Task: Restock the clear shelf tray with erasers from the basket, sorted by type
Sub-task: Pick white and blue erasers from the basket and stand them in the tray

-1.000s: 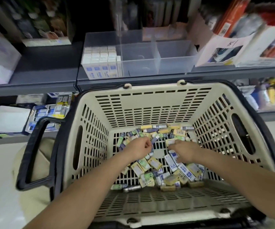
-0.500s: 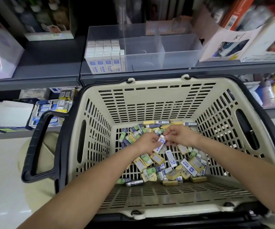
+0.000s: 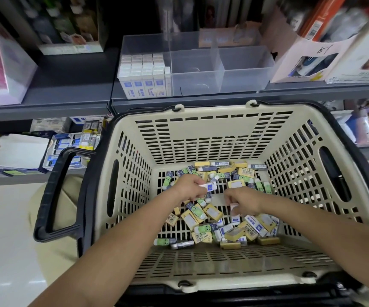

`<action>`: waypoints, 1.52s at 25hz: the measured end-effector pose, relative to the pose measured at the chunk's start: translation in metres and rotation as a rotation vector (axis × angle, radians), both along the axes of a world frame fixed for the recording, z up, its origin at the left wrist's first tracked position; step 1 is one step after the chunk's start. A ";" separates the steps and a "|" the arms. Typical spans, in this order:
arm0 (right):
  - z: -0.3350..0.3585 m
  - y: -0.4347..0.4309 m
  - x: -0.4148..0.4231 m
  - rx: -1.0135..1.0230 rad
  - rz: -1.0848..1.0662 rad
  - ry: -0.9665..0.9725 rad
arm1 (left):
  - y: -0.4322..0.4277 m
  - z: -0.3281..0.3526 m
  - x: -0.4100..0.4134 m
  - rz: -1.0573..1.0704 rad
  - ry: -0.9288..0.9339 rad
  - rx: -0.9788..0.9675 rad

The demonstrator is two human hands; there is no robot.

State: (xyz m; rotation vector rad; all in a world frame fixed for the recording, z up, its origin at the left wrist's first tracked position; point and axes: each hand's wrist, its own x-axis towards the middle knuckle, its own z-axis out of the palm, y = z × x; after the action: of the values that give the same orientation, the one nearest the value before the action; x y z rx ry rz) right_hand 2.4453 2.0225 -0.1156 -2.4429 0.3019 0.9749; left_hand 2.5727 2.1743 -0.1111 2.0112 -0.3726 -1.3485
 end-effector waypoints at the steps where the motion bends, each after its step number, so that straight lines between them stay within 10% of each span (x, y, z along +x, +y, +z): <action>1: 0.005 -0.004 0.003 0.021 -0.057 -0.011 | 0.000 0.000 0.002 0.038 0.017 -0.004; 7: 0.036 -0.014 0.023 0.302 -0.622 -0.372 | -0.004 0.006 0.000 0.251 0.273 -0.066; 19: 0.041 0.007 0.027 0.480 -0.717 -0.518 | -0.012 0.022 0.000 0.419 0.491 -0.335; 25: 0.038 0.002 0.023 0.425 -0.655 -0.402 | -0.007 0.018 0.005 0.381 0.431 -0.256; 30: 0.009 0.021 0.003 0.097 -0.119 0.061 | 0.003 0.010 0.013 0.351 0.408 -0.140; 38: -0.009 0.042 -0.005 0.142 -0.103 0.108 | 0.005 0.002 0.014 0.307 0.401 -0.066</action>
State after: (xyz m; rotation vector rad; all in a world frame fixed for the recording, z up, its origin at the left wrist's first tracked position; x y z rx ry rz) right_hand 2.4398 2.0645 -0.1244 -2.2292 0.3788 1.0486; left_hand 2.5870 2.1795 -0.1091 1.6134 0.0716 -1.4725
